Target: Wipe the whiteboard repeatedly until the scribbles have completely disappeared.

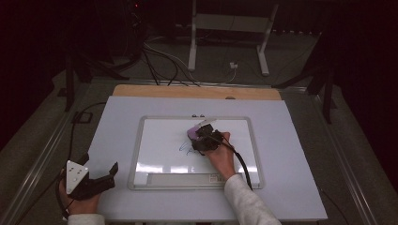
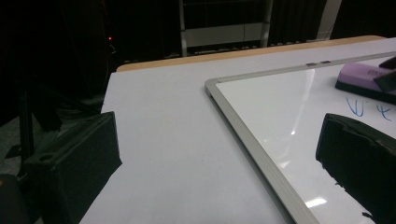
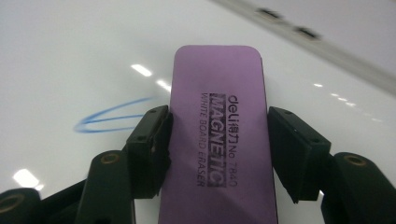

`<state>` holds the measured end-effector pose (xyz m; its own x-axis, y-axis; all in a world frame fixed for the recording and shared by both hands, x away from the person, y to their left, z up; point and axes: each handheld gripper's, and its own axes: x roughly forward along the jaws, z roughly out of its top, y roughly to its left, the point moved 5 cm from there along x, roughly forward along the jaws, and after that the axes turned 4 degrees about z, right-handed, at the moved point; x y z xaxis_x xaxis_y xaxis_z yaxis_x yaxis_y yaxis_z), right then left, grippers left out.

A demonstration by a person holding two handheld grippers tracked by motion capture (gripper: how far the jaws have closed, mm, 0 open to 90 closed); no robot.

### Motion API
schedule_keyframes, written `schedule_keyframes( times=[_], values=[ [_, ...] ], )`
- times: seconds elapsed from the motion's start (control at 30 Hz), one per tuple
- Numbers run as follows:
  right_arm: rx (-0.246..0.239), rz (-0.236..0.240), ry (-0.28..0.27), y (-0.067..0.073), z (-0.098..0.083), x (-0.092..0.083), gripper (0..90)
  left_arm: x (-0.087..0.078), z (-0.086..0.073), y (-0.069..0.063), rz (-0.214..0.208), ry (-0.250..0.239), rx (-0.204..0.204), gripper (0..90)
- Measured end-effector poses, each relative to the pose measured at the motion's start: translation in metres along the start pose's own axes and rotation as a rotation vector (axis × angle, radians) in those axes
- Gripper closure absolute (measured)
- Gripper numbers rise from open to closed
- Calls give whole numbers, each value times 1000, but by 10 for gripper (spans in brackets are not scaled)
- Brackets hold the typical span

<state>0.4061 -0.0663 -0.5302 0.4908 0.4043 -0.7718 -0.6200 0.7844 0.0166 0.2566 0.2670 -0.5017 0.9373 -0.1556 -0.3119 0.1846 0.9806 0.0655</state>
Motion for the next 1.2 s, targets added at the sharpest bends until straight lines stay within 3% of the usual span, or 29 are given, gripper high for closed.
schedule_keyframes(
  times=[0.13, 0.23, 0.37, 0.43, 0.47, 0.67, 0.77, 0.87, 0.93, 1.0, 1.13, 1.2],
  values=[
    [-36, 84, 5, 19, -1, 0, 414, -1, 0, 0, 2, -2, -2, 5],
    [-42, 80, 6, 19, 0, 0, 414, -1, 0, 1, 4, -6, -3, 5],
    [-8, -2, 1, 4, 2, 1, 414, -1, 0, 1, 3, -4, -6, 5],
    [16, -5, 2, 2, 1, 1, 415, -1, 0, 1, 1, -2, -3, 5],
    [5, -17, 3, 3, 1, 1, 415, 0, 0, 1, 1, 0, -2, 5],
    [-70, 84, 17, 32, -1, -1, 415, -1, 0, 1, 4, -2, 0, 5],
    [-88, 75, 23, 33, -1, -2, 415, -2, 0, 2, 7, -6, -4, 5],
    [-69, 0, 13, 20, 1, -1, 415, -2, 0, 2, 6, -7, -6, 5],
    [-36, 15, 11, 17, 0, 0, 415, -1, 0, 1, 3, -4, -4, 5],
    [-53, 17, 12, 21, 0, -1, 415, -1, 0, 1, 3, 0, -2, 5],
    [-82, 92, 11, 38, -3, -3, 415, -1, 0, 0, 4, -2, 1, 5],
    [-104, 93, 15, 41, -4, -3, 415, -1, 0, 1, 7, -4, -1, 5]
  ],
)
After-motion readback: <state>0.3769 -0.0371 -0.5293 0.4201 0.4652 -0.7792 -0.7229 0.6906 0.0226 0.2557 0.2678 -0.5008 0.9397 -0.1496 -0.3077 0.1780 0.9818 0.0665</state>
